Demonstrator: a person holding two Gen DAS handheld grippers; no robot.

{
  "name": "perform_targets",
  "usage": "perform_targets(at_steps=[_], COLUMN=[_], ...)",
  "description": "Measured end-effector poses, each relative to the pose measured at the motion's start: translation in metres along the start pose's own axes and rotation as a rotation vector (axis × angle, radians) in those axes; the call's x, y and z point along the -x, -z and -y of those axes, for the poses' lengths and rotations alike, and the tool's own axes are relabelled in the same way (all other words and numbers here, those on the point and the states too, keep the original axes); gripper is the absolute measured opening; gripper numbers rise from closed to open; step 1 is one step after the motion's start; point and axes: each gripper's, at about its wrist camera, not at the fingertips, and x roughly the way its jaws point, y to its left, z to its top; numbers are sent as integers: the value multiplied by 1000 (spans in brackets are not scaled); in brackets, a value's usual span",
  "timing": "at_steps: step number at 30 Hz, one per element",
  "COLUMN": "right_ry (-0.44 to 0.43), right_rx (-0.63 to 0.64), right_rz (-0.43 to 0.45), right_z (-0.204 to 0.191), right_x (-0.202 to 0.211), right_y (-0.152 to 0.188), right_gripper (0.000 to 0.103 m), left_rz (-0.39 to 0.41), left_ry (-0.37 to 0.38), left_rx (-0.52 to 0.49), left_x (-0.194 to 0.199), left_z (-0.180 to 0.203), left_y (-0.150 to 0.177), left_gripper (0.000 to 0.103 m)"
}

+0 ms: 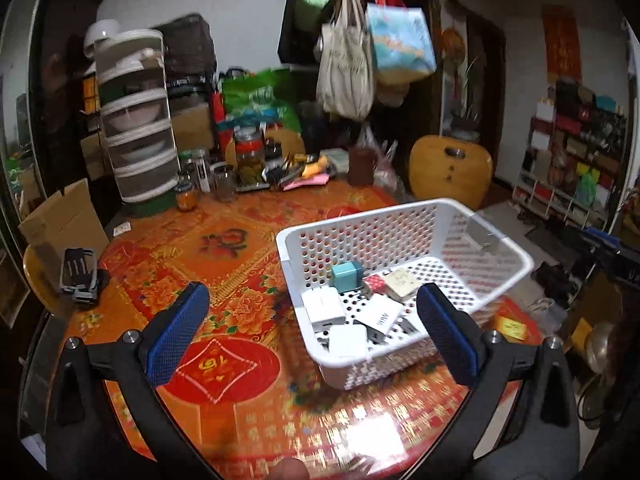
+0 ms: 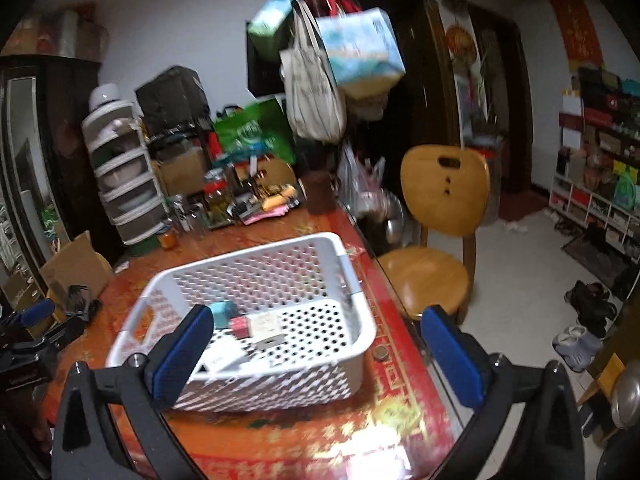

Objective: Organize rigid objects

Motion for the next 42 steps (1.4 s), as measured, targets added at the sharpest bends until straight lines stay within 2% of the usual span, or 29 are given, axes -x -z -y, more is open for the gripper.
perform_targets(at_steps=[4, 7, 13, 21, 26, 42], right_ry=[8, -4, -38, -42, -35, -46], right_rx=[26, 92, 213, 192, 172, 170], right_rz=[54, 55, -16, -90, -126, -152], right_z=[-21, -43, -77, -72, -63, -60], right_x=[52, 83, 104, 86, 74, 70], right_y=[10, 21, 47, 58, 60, 62], right_gripper=[103, 103, 103, 103, 103, 103], left_rz=[52, 75, 20, -127, -137, -142], left_ry=[-39, -49, -13, 9, -13, -39], left_rx=[26, 51, 89, 35, 50, 76], left_x=[58, 90, 113, 72, 61, 58], left_z=[-8, -11, -5, 28, 27, 22], left_y=[16, 27, 43, 64, 63, 54], left_gripper=[102, 102, 102, 102, 102, 102])
